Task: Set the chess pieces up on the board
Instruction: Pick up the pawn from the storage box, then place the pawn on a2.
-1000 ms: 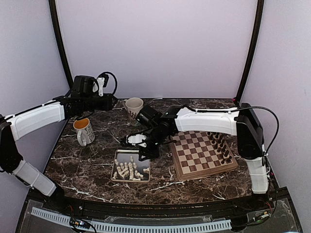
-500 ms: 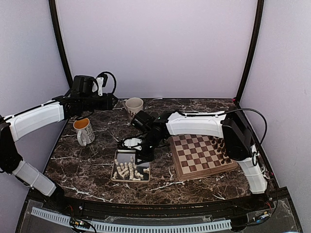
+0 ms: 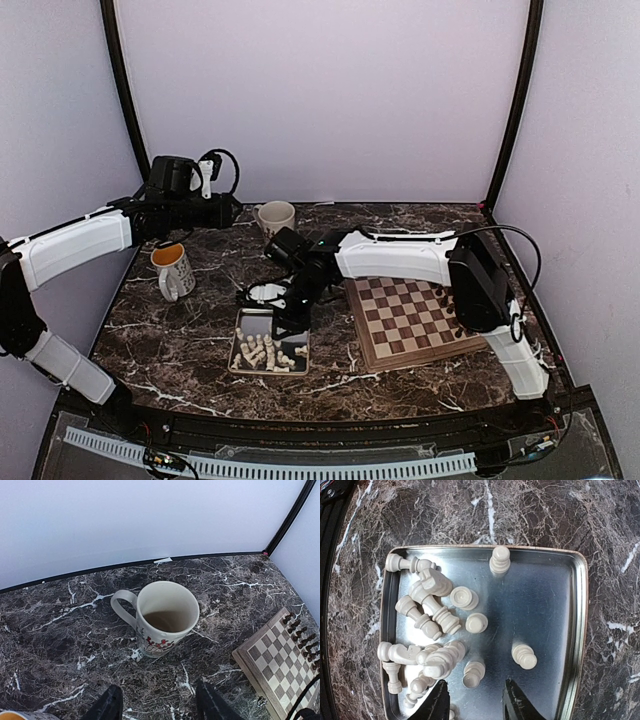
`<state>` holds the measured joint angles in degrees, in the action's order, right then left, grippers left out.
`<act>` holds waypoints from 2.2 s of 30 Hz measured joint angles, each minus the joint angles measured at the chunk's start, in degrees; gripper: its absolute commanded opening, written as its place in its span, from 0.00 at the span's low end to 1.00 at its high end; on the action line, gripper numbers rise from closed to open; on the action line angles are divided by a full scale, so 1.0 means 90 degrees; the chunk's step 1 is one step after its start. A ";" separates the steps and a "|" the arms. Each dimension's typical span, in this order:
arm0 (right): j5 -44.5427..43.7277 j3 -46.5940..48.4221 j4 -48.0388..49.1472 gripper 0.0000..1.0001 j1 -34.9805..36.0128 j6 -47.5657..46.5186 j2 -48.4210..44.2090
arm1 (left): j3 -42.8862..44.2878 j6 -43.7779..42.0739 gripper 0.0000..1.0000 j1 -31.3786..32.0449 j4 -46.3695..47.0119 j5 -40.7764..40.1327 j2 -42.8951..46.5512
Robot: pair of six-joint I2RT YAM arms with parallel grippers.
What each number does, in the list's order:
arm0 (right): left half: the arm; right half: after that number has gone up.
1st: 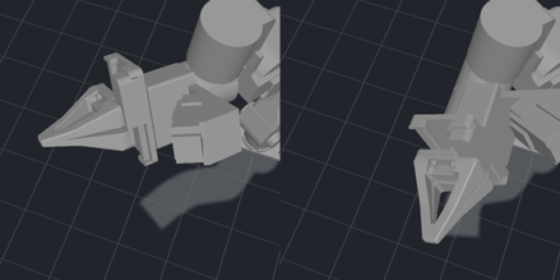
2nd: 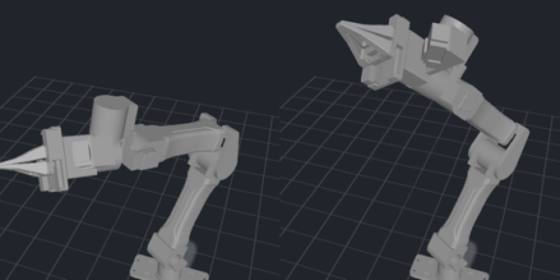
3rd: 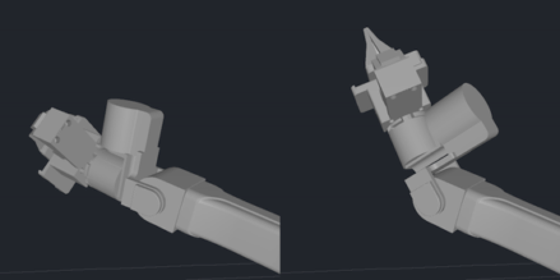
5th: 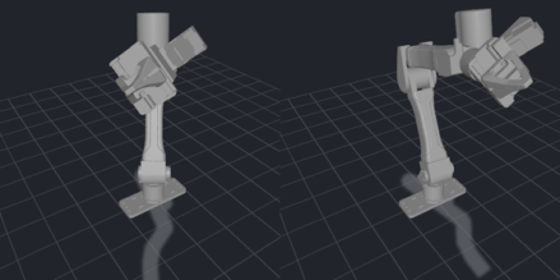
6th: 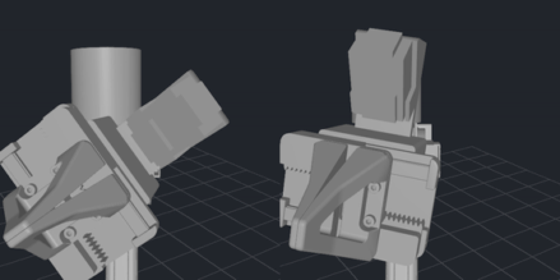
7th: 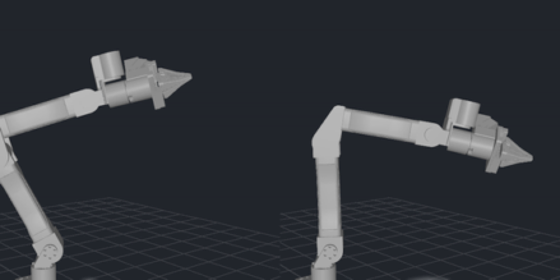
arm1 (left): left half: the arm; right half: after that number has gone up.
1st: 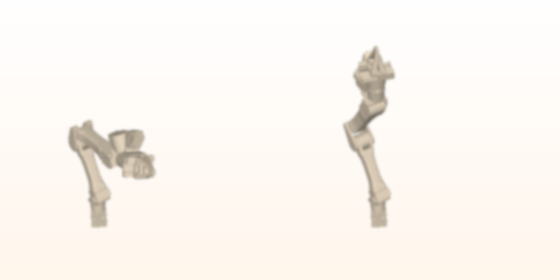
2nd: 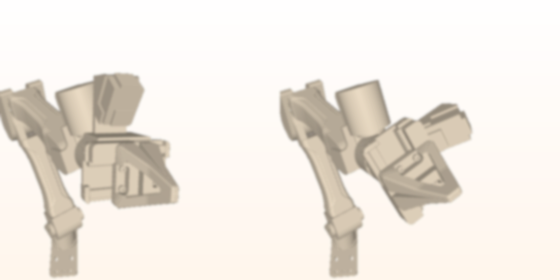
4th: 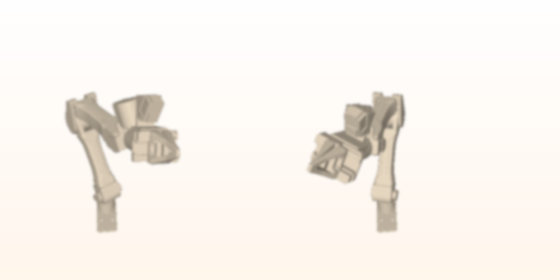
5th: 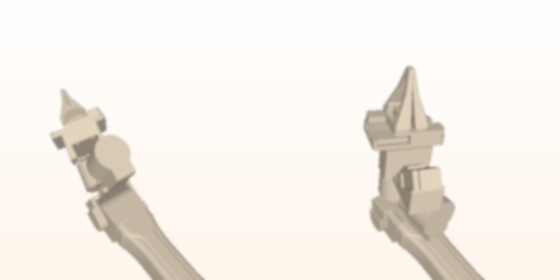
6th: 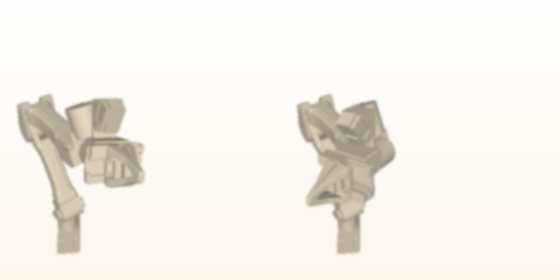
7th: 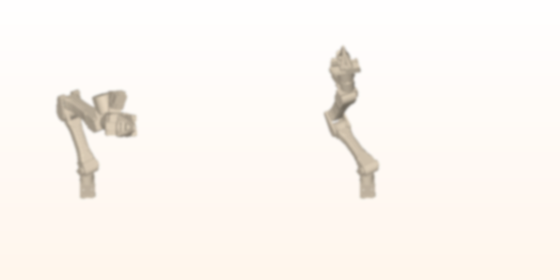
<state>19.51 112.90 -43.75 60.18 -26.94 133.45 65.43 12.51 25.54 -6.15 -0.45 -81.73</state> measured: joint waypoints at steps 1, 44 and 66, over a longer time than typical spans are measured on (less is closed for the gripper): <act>0.0022 0.0032 -0.0007 0.36 0.0000 0.0000 0.0036 | 0.0000 -0.0002 0.52 0.0000 0.0000 0.0000 0.0000; 0.0005 -0.0085 -0.0289 0.06 -0.0049 0.0000 0.0090 | 0.0000 -0.0085 0.53 0.0000 -0.0007 0.0053 0.0002; 0.0066 -0.2781 -0.0287 0.06 -0.1443 0.0024 -0.2885 | 0.0000 -0.0080 0.54 0.0000 -0.0046 0.0267 -0.0022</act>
<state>20.10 87.88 -46.33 47.20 -26.72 107.48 65.43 11.79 25.54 -6.57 1.96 -81.93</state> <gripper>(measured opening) 0.086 0.534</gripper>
